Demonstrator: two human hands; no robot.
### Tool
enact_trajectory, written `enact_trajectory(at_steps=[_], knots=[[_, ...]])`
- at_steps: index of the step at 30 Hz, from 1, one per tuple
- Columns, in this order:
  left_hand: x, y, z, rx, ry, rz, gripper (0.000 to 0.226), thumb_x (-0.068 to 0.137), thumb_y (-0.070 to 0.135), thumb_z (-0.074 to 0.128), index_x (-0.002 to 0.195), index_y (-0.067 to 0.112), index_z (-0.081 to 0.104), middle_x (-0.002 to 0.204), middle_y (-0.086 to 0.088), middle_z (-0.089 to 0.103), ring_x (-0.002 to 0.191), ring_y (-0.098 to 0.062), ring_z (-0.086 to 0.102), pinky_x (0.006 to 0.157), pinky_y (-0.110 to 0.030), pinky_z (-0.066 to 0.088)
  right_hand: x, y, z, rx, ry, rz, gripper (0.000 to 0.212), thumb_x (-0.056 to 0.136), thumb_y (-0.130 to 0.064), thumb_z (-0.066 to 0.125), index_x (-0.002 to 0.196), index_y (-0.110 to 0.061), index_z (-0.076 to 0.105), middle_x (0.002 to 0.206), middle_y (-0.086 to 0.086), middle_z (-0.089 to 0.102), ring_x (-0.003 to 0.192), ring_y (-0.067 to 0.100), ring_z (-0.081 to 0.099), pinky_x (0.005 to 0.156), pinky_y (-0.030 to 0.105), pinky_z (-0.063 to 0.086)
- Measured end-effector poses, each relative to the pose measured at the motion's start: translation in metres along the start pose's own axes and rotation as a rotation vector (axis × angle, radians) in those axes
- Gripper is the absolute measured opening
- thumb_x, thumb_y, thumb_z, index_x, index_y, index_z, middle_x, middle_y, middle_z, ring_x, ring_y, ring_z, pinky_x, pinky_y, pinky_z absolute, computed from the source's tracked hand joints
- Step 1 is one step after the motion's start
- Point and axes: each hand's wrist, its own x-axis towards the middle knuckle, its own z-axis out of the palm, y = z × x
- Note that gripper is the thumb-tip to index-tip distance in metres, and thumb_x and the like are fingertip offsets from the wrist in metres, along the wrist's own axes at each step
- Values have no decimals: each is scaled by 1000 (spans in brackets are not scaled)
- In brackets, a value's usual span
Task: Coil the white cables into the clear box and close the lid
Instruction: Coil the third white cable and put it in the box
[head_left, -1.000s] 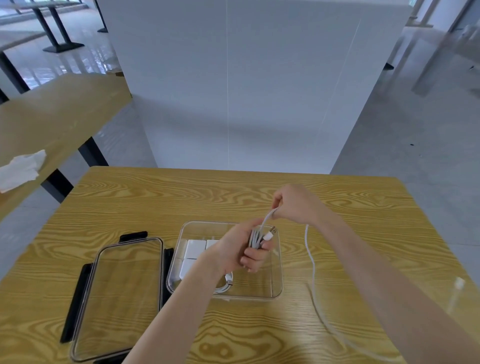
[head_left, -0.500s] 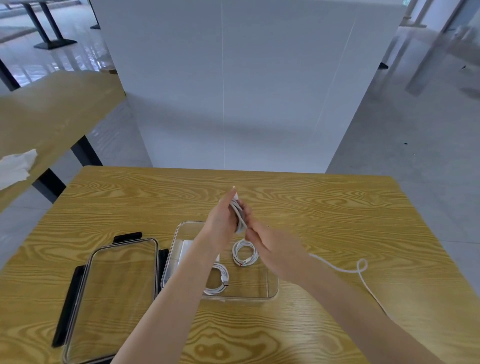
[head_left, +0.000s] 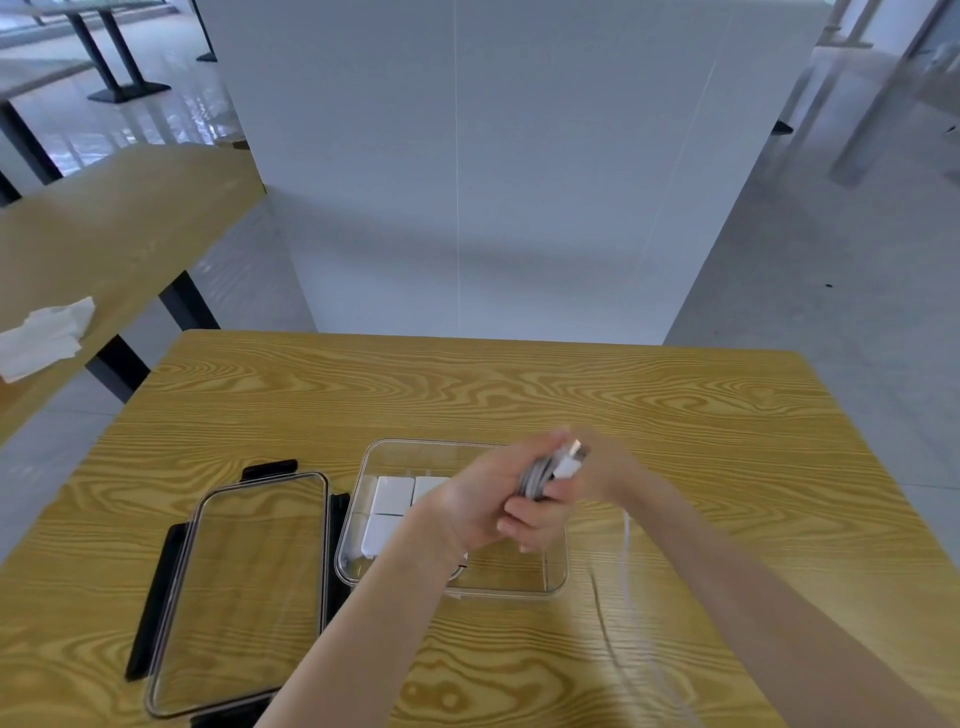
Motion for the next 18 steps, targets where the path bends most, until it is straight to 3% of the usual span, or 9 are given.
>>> enact_trajectory(at_steps=[2,5,7,10,14,16,18], knots=[[2,-4,1,142,102,-105,52,91,52,25,54,20,43,34,14,32,28,-3,27,36,-12,29,2,-4,-17,-100,48,28,37,78,-9,56,51,-18,33,54,2,36,52,15,25,48,27,22],[6,-13,-7,222,318,-158,55,92,58,26,57,16,38,36,10,28,32,-6,23,39,-17,23,1,-13,-38,-150,101,56,42,75,-25,69,49,-16,38,48,-3,32,48,14,26,46,25,21],[8,-17,-17,110,446,-141,60,90,62,22,57,15,39,37,8,29,33,-7,23,41,-20,21,-4,-20,-47,-109,128,29,38,74,-32,72,51,-14,48,48,-4,38,45,13,31,46,25,25],[14,-18,-31,-29,585,-111,71,87,69,15,57,11,42,38,4,33,32,-10,27,38,-19,22,-14,-34,-48,-95,167,-55,33,81,-35,64,71,-4,66,51,-2,44,45,12,36,47,24,28],[16,-8,-48,-173,722,26,72,86,70,19,64,9,50,46,0,44,40,-14,41,47,-22,34,-31,-55,-36,-33,189,-154,37,95,-31,47,69,-7,59,52,-4,45,42,9,34,45,20,27],[11,-1,-57,-411,772,155,62,87,65,32,74,8,52,56,-3,50,49,-15,47,51,-24,43,-39,-59,-25,30,149,-197,39,98,-30,40,75,-4,58,54,-3,46,43,10,34,45,20,28],[4,6,-63,-554,777,281,48,89,54,41,70,10,47,56,-4,54,51,-17,51,54,-26,46,-42,-56,-12,81,93,-220,40,99,-31,35,78,-4,56,57,-2,45,46,10,35,48,22,28]])
